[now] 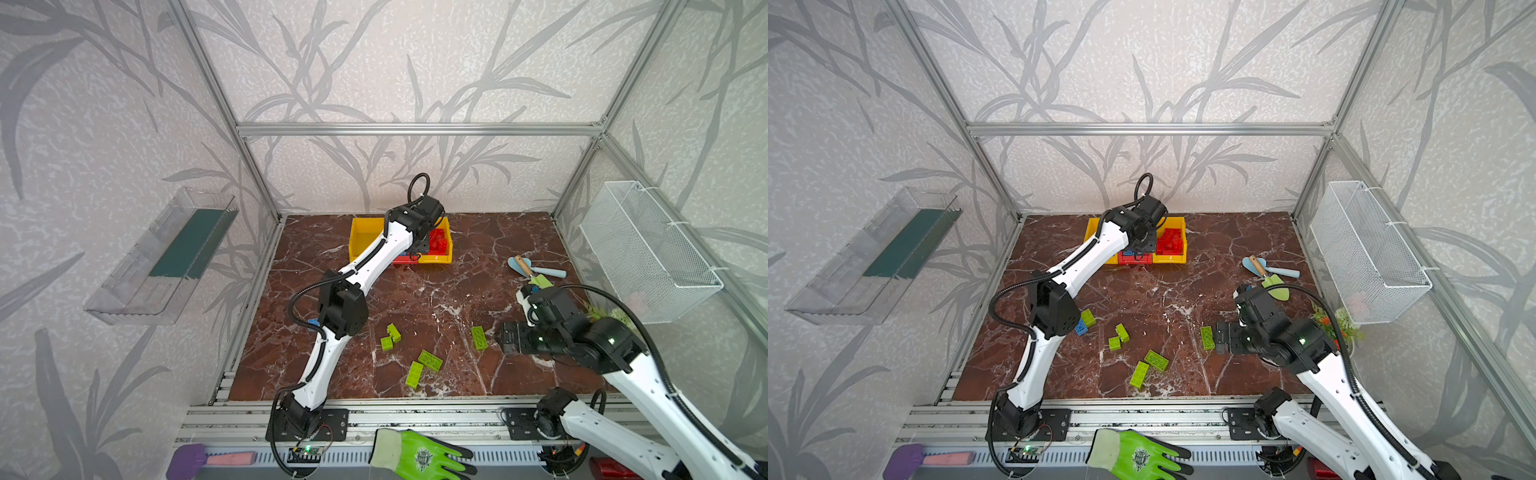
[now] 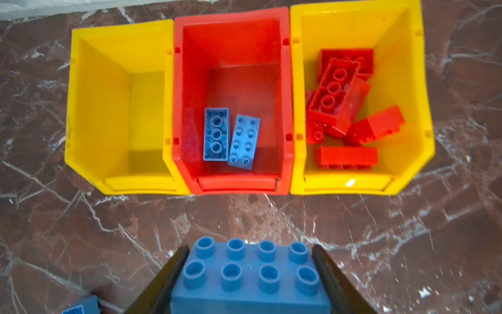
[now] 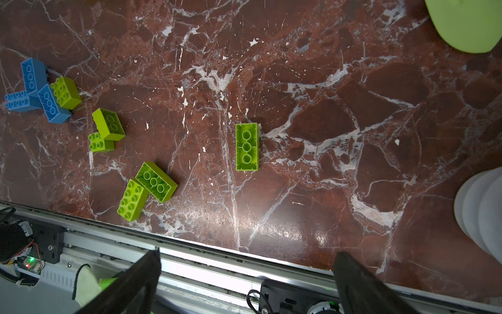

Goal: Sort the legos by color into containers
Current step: 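Drop the blue brick into the red bin while the right arm reaches forward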

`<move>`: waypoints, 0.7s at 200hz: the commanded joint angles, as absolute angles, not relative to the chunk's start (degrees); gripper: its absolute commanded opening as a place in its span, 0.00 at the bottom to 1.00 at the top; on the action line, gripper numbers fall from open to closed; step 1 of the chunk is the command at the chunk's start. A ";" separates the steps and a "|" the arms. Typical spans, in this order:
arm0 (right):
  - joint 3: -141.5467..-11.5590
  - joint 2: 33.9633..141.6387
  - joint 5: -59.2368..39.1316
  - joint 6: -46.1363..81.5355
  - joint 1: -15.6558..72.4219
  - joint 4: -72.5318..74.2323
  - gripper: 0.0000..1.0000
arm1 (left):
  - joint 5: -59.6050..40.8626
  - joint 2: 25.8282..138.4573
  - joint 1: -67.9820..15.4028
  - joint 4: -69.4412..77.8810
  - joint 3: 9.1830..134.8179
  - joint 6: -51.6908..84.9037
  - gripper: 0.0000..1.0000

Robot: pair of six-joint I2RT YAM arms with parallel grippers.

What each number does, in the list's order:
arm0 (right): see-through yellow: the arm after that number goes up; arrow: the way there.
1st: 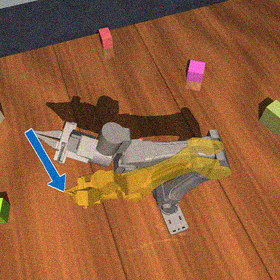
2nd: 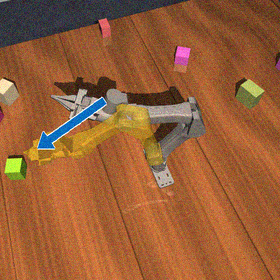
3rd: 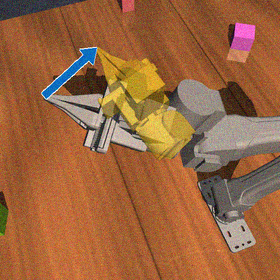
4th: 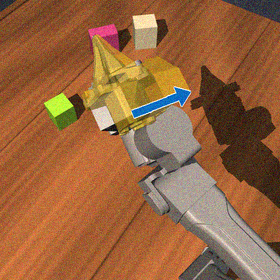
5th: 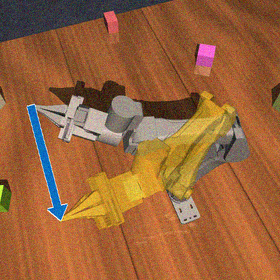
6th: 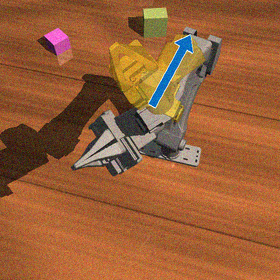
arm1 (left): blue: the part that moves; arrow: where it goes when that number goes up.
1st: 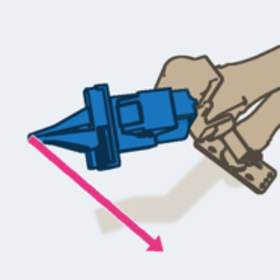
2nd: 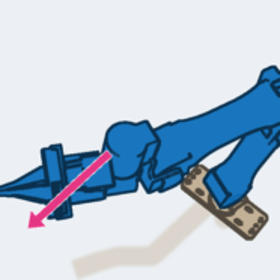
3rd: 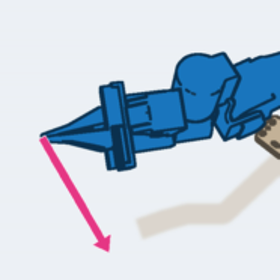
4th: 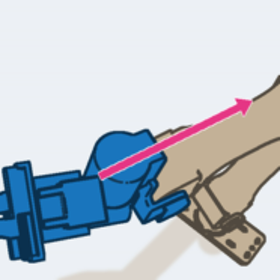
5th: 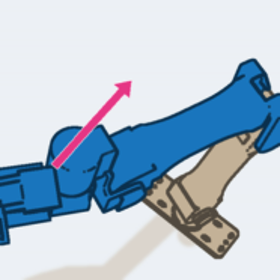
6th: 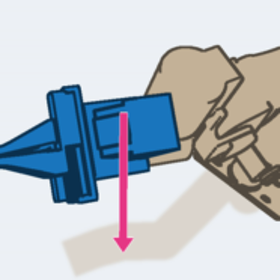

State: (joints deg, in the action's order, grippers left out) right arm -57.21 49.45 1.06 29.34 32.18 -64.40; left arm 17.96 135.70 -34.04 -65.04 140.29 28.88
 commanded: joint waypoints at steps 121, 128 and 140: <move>-79.08 79.74 -4.62 20.08 20.13 -55.08 0.99 | 9.76 148.89 -26.02 -56.87 153.78 25.73 0.99; -79.78 80.58 -4.87 19.96 20.13 -55.11 0.99 | 9.79 148.63 -25.93 -56.87 153.99 25.67 0.99; -80.70 81.67 -5.09 19.82 20.04 -55.18 0.99 | 9.91 147.75 -25.88 -56.57 154.13 25.29 0.99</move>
State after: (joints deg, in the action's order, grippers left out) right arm -78.08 80.23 -3.60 21.17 20.34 -55.22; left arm 10.20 148.35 -26.39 -57.58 151.79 26.04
